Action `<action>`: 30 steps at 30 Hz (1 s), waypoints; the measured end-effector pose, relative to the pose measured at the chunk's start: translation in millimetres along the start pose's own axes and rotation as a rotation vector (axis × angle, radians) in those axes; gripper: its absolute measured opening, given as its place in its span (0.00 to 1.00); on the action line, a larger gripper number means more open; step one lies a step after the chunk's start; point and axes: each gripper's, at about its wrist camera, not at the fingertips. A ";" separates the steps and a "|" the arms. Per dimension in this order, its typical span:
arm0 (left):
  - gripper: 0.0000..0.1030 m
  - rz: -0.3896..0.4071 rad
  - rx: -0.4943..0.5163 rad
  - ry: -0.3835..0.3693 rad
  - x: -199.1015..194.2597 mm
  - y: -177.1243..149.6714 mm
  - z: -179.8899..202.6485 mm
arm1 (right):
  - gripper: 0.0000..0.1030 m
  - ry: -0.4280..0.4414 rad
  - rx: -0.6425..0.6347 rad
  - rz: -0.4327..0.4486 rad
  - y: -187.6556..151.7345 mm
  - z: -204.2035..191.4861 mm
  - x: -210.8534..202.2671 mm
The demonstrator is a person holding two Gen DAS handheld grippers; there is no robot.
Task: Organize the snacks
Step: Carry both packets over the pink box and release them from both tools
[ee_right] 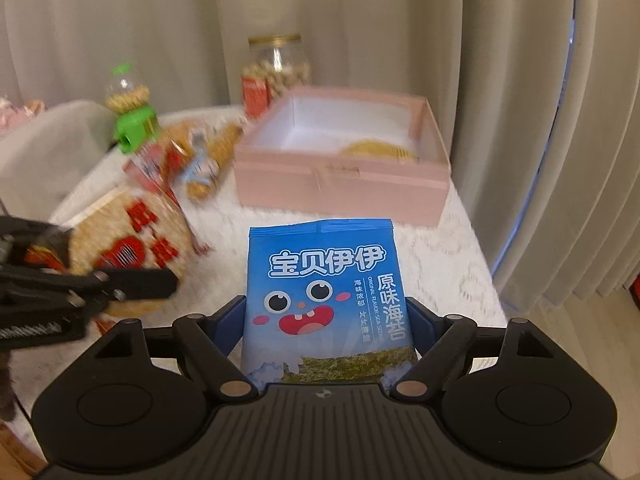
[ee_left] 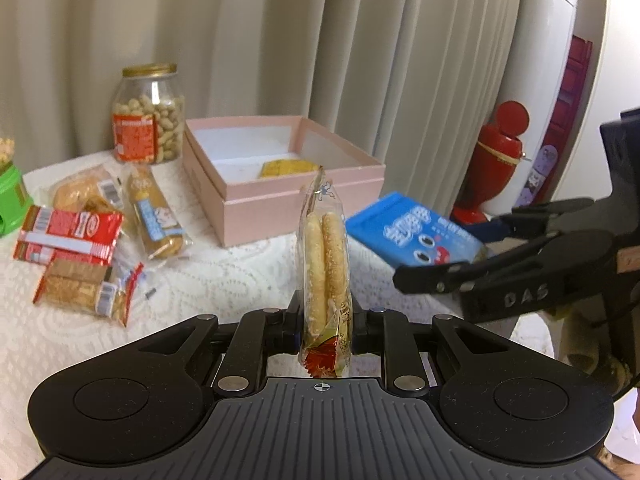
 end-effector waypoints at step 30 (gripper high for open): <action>0.27 0.110 -0.319 0.054 84.5 116.6 -171.2 | 0.86 -0.046 0.118 -0.073 207.3 40.7 151.6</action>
Point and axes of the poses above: each gripper's, at about its wrist camera, not at the fingertips, and x roughly the way its jaws point, z to its right, y to its top, and after that the axes turned 6 degrees about x, right-handed
